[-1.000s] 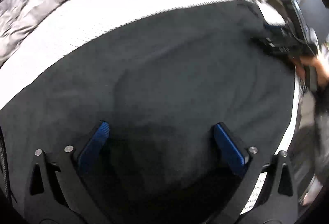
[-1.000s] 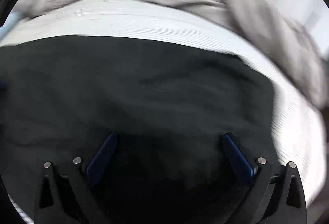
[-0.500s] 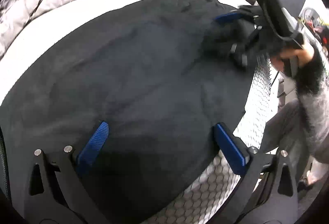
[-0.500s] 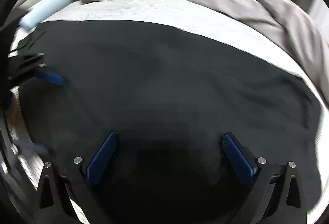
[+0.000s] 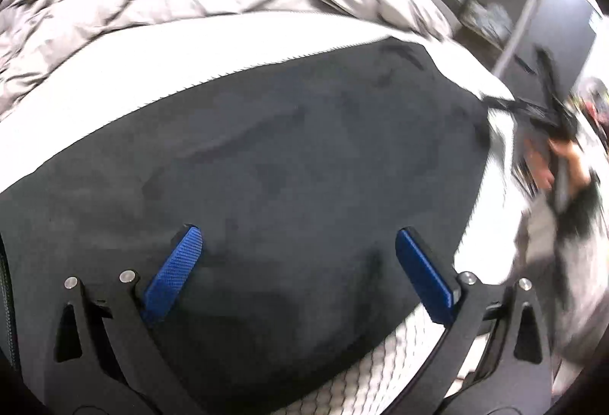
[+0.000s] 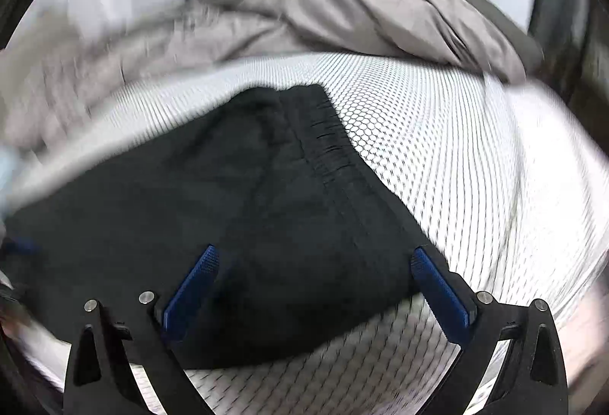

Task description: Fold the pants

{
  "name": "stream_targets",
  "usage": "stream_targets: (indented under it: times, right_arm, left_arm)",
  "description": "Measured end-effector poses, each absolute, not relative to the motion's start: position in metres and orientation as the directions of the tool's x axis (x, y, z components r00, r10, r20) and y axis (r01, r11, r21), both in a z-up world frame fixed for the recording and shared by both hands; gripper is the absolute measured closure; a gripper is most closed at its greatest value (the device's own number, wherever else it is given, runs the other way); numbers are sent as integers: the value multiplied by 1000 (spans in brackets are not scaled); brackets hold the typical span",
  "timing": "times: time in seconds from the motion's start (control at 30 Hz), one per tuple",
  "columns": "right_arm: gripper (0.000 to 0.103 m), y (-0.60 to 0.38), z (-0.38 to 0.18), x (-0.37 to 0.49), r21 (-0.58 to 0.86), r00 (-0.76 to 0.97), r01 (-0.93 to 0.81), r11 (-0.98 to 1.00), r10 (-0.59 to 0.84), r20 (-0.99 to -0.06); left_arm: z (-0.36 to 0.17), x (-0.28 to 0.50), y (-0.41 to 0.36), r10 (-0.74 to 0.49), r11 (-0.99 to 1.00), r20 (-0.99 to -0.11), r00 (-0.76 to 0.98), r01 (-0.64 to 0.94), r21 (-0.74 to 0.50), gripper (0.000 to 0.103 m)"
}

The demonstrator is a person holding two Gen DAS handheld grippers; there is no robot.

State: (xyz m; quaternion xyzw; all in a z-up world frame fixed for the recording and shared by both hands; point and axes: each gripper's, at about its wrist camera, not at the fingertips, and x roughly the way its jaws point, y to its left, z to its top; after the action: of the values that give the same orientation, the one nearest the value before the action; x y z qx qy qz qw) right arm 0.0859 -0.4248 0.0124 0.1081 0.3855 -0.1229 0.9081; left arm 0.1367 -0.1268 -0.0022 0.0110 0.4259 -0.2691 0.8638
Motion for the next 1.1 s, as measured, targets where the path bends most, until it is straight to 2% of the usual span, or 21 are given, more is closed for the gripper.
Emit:
stream_targets:
  times: [0.07,0.17,0.23,0.3,0.33,0.37,0.43,0.47,0.5,0.53,0.57,0.67,0.8,0.83,0.87,0.93,1.0,1.1]
  right_arm:
    - [1,-444,8,74,230,671,344,911,-67,-739]
    - [1,-473,-8,62,432,684,388,814,60,-727]
    - [1,-493,-24,62,576,736,365,731,153,-660]
    - [4,-503,-25,66,646,778,346,681,177,-603]
    - [14,-505,-22,69,663,795,333,670,179,-580]
    - [34,-504,-18,73,648,796,329,687,167,-582]
    - [50,-493,-9,83,572,773,354,740,114,-625]
    - [63,-486,-2,85,528,765,361,769,81,-639]
    - [70,-480,7,85,494,768,361,791,48,-638]
    - [83,-475,14,85,492,785,338,802,48,-618]
    - [84,-468,23,86,502,804,307,809,62,-592]
    - [85,-425,55,88,472,849,139,870,141,-510]
    - [85,-331,75,100,440,804,-147,886,366,-468]
    - [80,-297,71,108,445,749,-237,864,454,-483]
    - [52,-270,63,114,436,691,-298,849,507,-515]
    - [32,-215,43,121,342,556,-418,842,535,-636]
    - [32,-181,22,116,207,499,-485,850,464,-732]
    - [32,-200,32,106,237,515,-476,847,487,-705]
  left_arm:
    - [-9,140,-130,-448,855,-760,471,473,-211,2]
    - [-29,146,-146,-378,862,-821,427,486,-144,1]
    - [-29,147,-149,-382,863,-813,440,485,-143,1]
    - [-27,147,-146,-394,862,-808,437,480,-161,1]
    - [-28,148,-147,-396,866,-807,438,471,-169,1]
    - [-28,150,-147,-390,871,-809,439,462,-169,1]
    - [-23,150,-141,-382,882,-806,453,439,-171,2]
    - [-20,150,-135,-386,886,-799,461,426,-182,2]
    - [-15,151,-128,-391,890,-791,470,413,-194,2]
    - [-12,152,-123,-391,895,-783,484,397,-202,2]
    - [-9,153,-116,-388,902,-776,498,380,-207,2]
    - [-3,160,-92,-376,919,-766,522,316,-236,2]
    - [4,169,-61,-364,931,-743,561,243,-273,2]
    - [5,170,-54,-355,935,-740,571,223,-277,2]
    - [5,172,-45,-348,937,-736,581,198,-287,2]
    - [5,174,-29,-349,934,-729,590,154,-322,2]
    - [4,177,-18,-368,923,-724,583,134,-361,2]
    - [6,178,-19,-412,904,-706,576,162,-395,6]
